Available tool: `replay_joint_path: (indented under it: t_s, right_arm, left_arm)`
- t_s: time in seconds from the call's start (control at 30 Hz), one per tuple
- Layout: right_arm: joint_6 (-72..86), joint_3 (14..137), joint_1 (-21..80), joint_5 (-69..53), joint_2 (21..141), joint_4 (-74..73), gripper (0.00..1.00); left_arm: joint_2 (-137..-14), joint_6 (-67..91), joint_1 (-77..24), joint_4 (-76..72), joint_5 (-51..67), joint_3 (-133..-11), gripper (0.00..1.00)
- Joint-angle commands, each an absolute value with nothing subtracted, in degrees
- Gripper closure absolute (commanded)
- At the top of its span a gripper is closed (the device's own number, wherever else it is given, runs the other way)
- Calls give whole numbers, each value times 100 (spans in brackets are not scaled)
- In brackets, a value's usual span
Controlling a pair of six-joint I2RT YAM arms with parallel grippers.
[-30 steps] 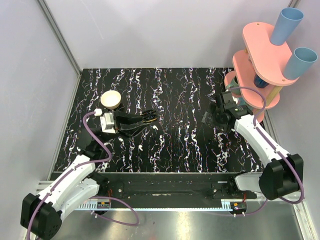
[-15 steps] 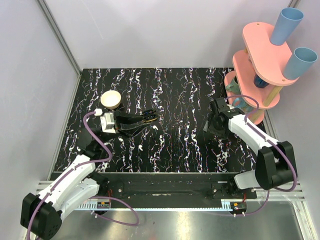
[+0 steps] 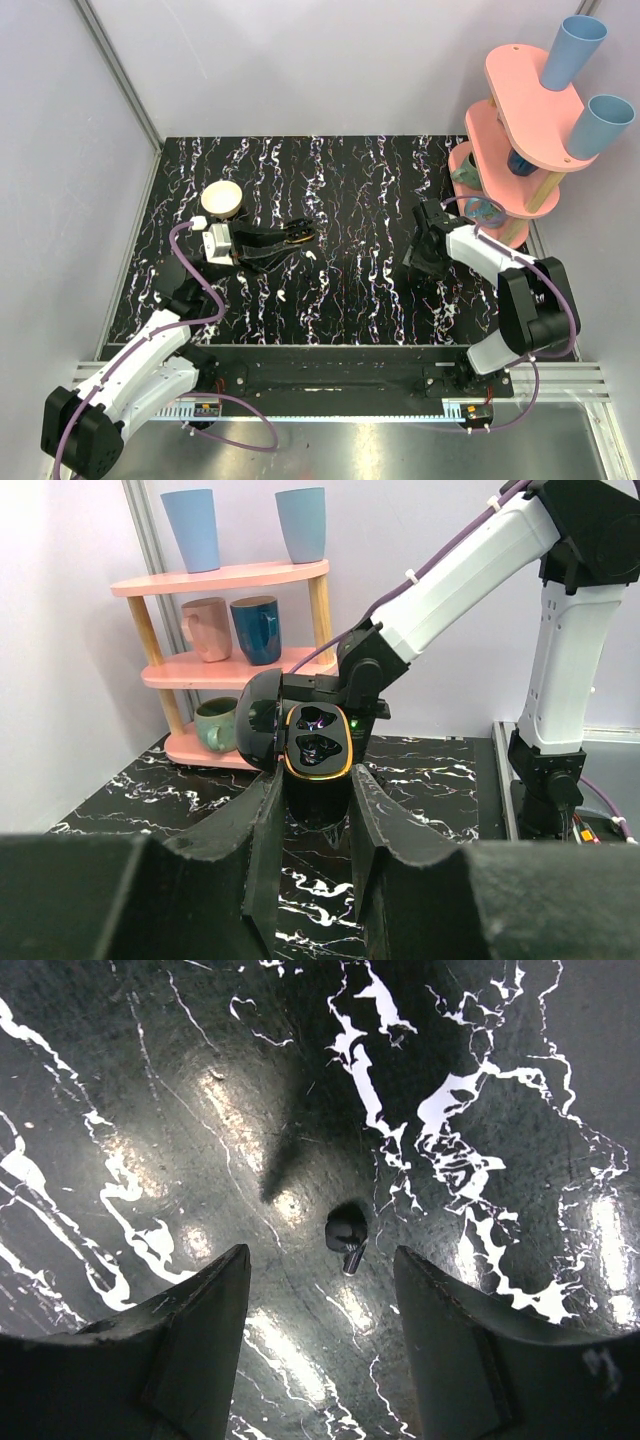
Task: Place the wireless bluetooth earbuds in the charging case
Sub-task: Pick up the right earbud from the center of the board.
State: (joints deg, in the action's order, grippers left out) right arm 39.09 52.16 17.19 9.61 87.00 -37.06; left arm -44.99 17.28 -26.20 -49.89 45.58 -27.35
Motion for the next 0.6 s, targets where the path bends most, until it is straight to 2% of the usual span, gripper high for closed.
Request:
replay_joint_path:
  t_s: [0.0, 0.57]
  right_arm:
    - [3946, 5230, 1705, 1055, 8885, -3454, 34]
    - [3806, 4983, 1591, 1116, 9061, -3059, 41]
  left_arm:
    - [-4412, 1591, -2628, -5186, 4386, -2883, 100]
    - [-4430, 1600, -2619, -5150, 4368, -2900, 100]
